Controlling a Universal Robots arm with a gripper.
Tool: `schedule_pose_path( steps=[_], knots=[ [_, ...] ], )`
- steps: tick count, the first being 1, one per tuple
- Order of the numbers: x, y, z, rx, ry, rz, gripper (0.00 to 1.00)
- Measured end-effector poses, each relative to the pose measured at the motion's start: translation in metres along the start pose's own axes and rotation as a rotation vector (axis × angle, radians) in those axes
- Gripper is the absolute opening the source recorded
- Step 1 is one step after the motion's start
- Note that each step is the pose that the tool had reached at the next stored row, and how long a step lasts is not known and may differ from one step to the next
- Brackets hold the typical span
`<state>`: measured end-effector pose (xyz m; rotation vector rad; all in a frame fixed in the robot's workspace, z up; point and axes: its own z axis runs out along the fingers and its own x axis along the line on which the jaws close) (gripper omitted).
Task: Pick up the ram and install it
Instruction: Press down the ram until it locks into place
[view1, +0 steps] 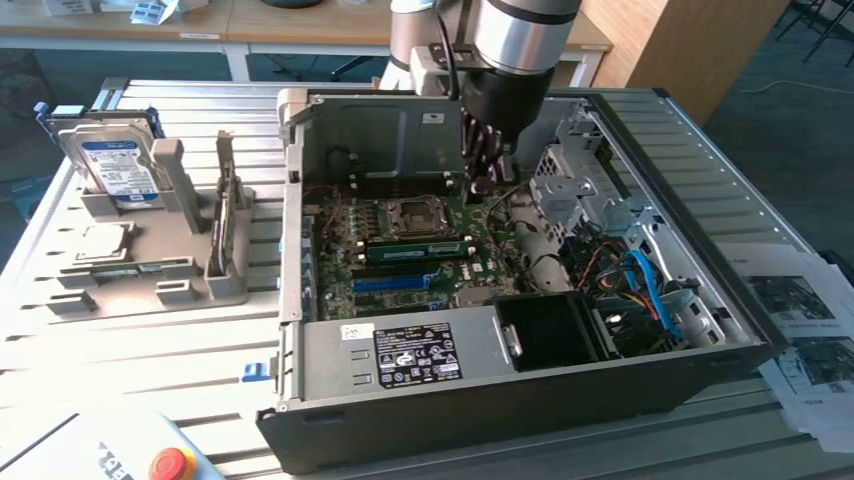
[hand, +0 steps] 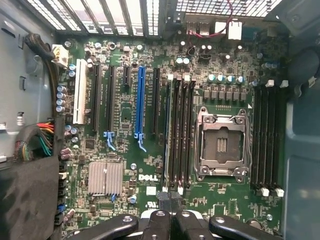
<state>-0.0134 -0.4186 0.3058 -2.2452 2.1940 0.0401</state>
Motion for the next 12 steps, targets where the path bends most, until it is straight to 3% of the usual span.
schedule_pose_path(
  steps=[12],
  knots=[
    [0.0,-0.0004,0.0189,0.0,0.0,0.0,0.1]
  ],
)
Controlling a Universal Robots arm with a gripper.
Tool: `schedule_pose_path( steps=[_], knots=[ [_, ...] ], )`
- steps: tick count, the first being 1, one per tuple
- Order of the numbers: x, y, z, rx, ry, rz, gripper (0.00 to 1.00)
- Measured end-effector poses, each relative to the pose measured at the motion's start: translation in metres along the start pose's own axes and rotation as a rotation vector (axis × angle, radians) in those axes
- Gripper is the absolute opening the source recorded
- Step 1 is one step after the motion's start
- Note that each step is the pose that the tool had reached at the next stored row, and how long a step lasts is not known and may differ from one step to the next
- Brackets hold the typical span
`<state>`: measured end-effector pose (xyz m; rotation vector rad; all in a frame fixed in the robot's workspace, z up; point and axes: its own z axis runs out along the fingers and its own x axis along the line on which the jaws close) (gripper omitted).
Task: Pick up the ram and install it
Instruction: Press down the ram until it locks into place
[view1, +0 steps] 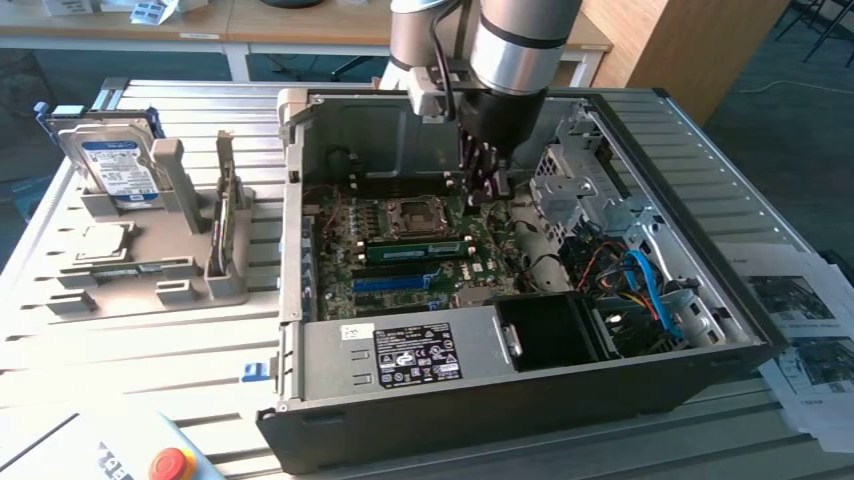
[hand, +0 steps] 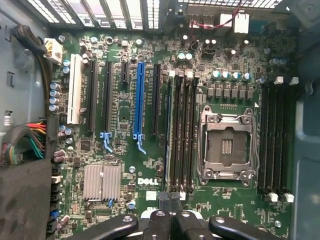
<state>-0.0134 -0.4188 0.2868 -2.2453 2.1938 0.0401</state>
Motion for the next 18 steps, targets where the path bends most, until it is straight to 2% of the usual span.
schedule_pose_path(
  steps=[18],
  knots=[
    [0.0,-0.0004,0.024,0.0,0.0001,0.0,0.1]
  ],
)
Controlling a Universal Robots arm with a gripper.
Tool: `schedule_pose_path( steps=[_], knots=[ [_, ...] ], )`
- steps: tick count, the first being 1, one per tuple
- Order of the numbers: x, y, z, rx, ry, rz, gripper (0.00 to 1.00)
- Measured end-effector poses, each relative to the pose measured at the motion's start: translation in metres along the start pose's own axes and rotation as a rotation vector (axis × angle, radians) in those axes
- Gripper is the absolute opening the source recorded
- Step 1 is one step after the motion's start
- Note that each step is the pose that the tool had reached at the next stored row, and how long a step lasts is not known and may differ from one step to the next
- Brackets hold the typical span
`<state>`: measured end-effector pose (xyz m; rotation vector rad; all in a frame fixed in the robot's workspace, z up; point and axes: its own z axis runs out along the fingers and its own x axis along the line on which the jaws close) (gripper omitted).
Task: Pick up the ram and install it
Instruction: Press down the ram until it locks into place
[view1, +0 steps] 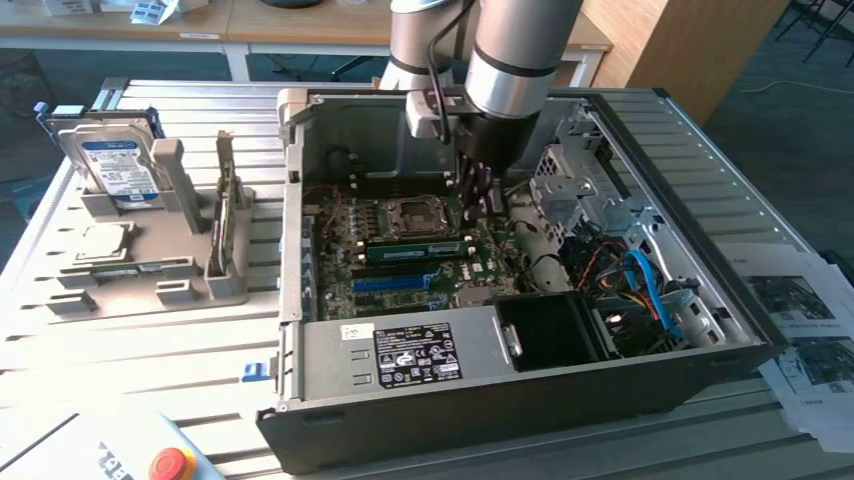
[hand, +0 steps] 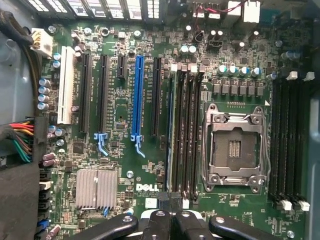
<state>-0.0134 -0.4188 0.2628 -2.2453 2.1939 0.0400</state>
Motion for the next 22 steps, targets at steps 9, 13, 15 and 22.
schedule_pose_path(
  steps=[9,13,15,22],
  knots=[
    [0.0002,-0.0001,0.0075,-0.0001,0.0001,0.0,0.1],
    [0.0002,-0.0005,0.0078,-0.0001,0.0,0.002,0.1],
    [0.0003,-0.0016,0.0081,-0.0002,-0.0001,0.007,0.1],
    [0.0004,-0.0032,0.0084,-0.0009,-0.0002,0.012,0.1]
  ],
)
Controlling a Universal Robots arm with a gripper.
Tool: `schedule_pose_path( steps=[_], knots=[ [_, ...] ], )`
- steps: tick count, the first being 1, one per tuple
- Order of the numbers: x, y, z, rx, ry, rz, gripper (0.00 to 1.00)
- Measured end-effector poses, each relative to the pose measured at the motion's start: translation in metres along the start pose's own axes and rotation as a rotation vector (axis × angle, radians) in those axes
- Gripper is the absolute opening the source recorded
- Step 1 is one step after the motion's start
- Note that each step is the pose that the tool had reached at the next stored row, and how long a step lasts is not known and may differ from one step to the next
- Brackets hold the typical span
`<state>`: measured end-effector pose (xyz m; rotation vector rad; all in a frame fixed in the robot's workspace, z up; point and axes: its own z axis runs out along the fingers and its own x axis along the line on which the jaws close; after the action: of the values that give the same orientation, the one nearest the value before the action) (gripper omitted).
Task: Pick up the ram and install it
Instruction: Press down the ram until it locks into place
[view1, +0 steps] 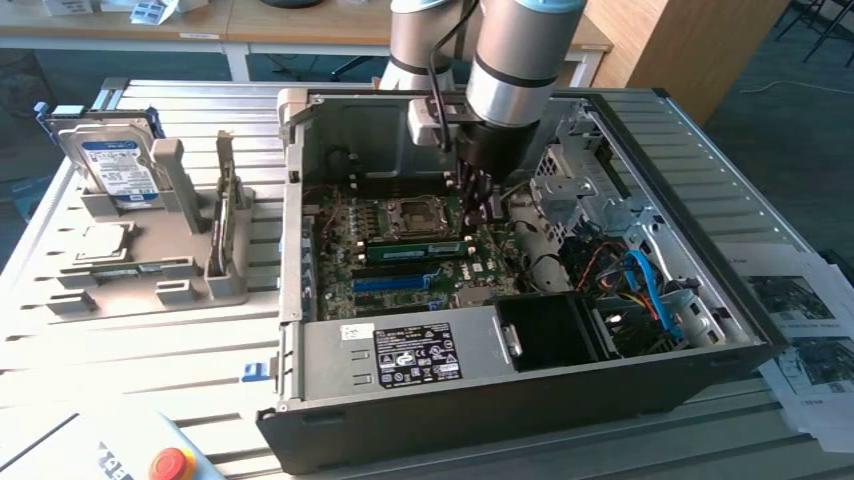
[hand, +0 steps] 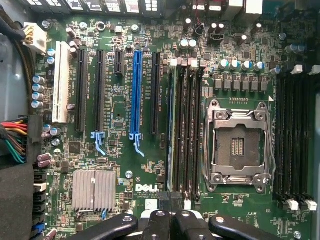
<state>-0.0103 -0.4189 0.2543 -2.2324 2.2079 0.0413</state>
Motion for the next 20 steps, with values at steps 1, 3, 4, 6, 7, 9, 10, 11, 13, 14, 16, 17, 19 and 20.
schedule_pose_path(
  steps=[1,3,4,6,7,9,10,11,13,14,16,17,19,20],
  knots=[
    [0.0,-0.0004,0.0002,0.0,-0.0001,0.0,0.1],
    [0.0,-0.0016,0.0006,0.0,-0.0001,0.001,0.1],
    [0.0,-0.0022,0.001,0.0001,-0.0002,0.002,0.1],
    [0.0,-0.0032,0.0018,0.0001,-0.0002,0.006,0.1],
    [0.0,-0.0034,0.002,0.0001,-0.0001,0.008,0.1],
    [0.0,-0.0034,0.002,0.0001,0.0,0.008,0.1],
    [0.0,-0.0034,0.0021,0.0001,-0.0001,0.009,0.1],
    [-0.001,-0.0036,0.0025,0.0003,-0.0005,0.008,0.1],
    [-0.007,-0.0039,0.0048,0.0002,-0.0003,0.012,0.1],
    [-0.007,-0.004,0.0056,0.0003,-0.0003,0.012,0.1],
    [-0.007,-0.004,0.0086,0.0003,-0.0004,0.012,0.1],
    [-0.007,-0.004,0.01,0.0002,-0.0003,0.012,0.1],
    [-0.007,-0.0041,0.0125,0.0003,-0.0003,0.012,0.1],
    [-0.007,-0.0041,0.0133,0.0003,-0.0003,0.012,0.1]
  ],
)
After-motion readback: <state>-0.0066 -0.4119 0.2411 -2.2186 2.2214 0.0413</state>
